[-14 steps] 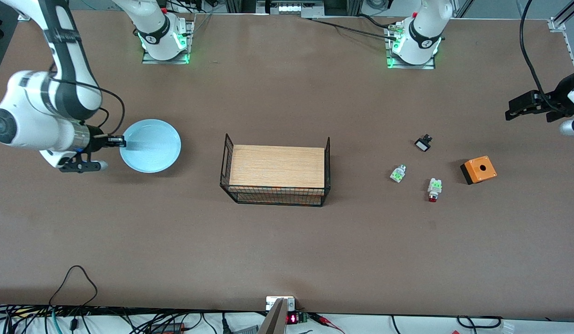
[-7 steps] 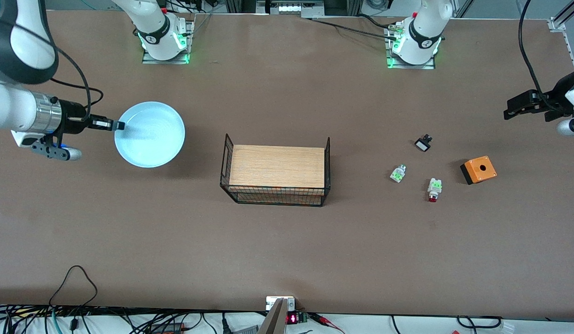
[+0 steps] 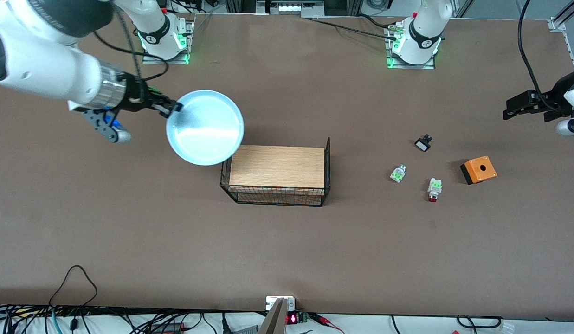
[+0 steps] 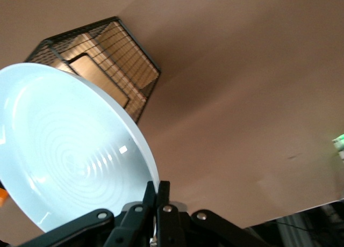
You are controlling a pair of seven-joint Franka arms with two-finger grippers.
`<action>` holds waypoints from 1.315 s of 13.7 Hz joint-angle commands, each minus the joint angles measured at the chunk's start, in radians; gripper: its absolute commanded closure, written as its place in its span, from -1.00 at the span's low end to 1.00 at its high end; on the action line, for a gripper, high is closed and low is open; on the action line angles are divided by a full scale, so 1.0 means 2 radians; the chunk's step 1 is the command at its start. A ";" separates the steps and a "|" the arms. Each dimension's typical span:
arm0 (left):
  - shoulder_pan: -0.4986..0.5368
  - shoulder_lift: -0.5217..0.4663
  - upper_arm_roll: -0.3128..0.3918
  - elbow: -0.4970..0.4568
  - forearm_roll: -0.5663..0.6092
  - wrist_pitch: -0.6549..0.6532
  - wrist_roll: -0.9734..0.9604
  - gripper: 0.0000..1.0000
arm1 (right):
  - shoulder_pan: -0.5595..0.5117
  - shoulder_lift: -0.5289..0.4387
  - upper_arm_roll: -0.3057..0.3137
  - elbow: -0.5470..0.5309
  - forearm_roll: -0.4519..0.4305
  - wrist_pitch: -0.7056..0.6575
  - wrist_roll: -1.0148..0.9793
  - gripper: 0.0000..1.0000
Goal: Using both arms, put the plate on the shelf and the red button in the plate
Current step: 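Lift the blue plate and carry it over the wooden block, then lower the plate onto the block while the left gripper reaches the red button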
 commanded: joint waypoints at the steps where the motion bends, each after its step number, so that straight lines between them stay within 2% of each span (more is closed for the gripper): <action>1: -0.004 0.000 0.000 0.005 0.007 -0.006 0.004 -1.00 | 0.041 0.019 -0.002 0.008 0.004 0.048 0.081 1.00; 6: -0.004 0.000 0.000 0.005 0.008 -0.006 0.004 -1.00 | 0.100 0.063 -0.003 0.008 -0.016 0.144 0.178 1.00; 8: -0.003 0.000 0.001 0.005 0.007 -0.007 0.004 -1.00 | 0.125 0.081 -0.003 0.008 -0.039 0.169 0.204 1.00; 11: -0.002 0.000 0.001 0.004 0.007 -0.007 0.004 -1.00 | 0.147 0.093 -0.003 -0.001 -0.042 0.197 0.226 1.00; 15: 0.000 -0.003 0.001 0.005 0.007 -0.010 0.005 -1.00 | 0.156 0.101 -0.003 -0.021 -0.042 0.235 0.228 1.00; 18: 0.001 -0.004 0.001 0.005 0.006 -0.011 0.004 -1.00 | 0.157 0.100 -0.006 -0.037 -0.043 0.237 0.221 1.00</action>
